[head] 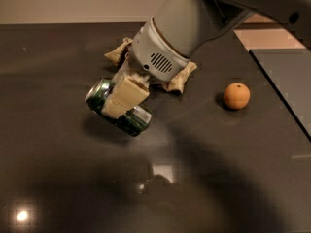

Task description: Place green can upright

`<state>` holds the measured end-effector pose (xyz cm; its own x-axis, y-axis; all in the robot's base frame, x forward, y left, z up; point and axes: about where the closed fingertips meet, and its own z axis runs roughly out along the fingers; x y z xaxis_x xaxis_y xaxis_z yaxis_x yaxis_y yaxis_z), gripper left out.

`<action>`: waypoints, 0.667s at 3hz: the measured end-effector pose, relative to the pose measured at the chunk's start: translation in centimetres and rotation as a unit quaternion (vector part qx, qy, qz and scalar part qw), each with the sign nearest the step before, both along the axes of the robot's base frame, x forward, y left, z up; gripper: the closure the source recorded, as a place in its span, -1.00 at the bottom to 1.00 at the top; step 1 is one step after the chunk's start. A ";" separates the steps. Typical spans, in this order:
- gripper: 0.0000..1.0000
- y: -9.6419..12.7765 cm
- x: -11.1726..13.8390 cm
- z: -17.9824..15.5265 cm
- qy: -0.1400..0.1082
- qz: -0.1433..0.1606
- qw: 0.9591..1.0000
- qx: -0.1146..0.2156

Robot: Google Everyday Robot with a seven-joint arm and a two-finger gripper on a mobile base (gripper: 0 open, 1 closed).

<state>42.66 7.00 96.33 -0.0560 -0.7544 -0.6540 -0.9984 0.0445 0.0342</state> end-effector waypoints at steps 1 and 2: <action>1.00 -0.9 -0.9 0.3 -0.018 0.038 0.997 0.059; 1.00 -1.8 -1.2 0.1 -0.032 0.070 0.990 0.119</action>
Offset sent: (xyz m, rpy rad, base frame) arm -0.0135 -0.0371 -0.0016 0.3962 -0.0986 0.2167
